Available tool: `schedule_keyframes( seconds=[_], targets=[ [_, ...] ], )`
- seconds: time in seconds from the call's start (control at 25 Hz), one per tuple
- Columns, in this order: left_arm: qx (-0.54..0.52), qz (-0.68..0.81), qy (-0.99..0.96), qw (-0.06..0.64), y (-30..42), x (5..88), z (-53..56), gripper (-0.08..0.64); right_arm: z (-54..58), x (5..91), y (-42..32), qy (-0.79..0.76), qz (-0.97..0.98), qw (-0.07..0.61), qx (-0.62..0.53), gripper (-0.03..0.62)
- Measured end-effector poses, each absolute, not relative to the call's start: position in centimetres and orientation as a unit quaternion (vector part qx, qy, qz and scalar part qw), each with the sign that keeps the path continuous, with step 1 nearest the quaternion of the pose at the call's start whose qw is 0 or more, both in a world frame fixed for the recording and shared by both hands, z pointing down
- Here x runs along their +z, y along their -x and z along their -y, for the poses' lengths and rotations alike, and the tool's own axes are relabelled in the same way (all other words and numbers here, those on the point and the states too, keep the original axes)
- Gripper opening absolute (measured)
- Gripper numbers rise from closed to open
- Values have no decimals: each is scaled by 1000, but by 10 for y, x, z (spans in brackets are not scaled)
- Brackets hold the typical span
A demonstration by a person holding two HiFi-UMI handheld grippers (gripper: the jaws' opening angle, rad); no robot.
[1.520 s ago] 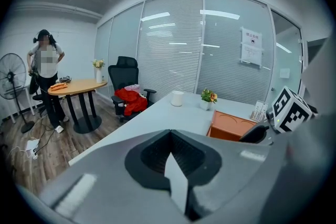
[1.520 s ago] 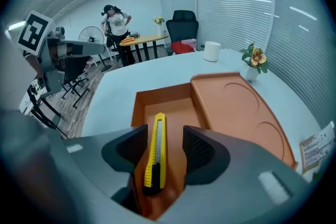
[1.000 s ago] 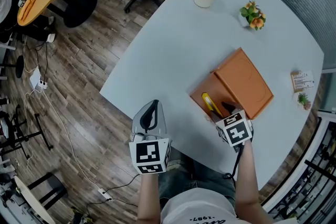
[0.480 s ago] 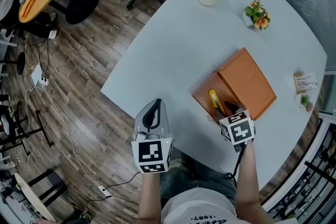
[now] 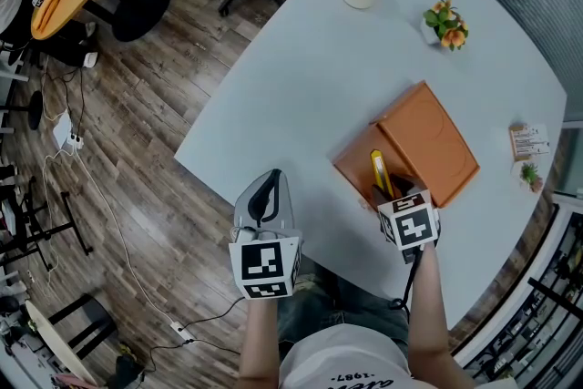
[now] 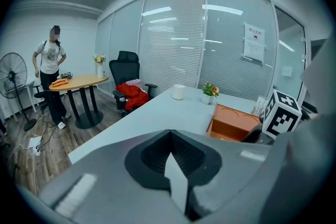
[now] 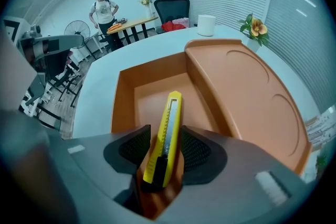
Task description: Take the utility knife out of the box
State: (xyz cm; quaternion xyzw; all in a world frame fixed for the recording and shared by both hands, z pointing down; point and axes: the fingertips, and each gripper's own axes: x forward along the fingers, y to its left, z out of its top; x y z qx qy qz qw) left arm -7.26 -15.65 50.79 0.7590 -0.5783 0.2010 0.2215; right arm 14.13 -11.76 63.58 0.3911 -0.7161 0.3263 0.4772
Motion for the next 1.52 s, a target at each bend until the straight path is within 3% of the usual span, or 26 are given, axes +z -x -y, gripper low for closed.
schedule_keyframes(
  seconds=[0.2, 0.6, 0.92, 1.52],
  targets=[
    [202, 579, -759, 219, 76, 508, 156, 0, 114, 642, -142, -397, 693, 513, 316, 181],
    [195, 585, -756, 219, 82, 506, 151, 0, 114, 647, -144, -394, 692, 517, 315, 155],
    [187, 588, -757, 215, 86, 497, 145, 0, 116, 639, -146, -422, 700, 427, 387, 153],
    [154, 591, -770, 184, 84, 458, 147, 0, 142, 566, -147, -501, 724, 345, 324, 153]
  ],
)
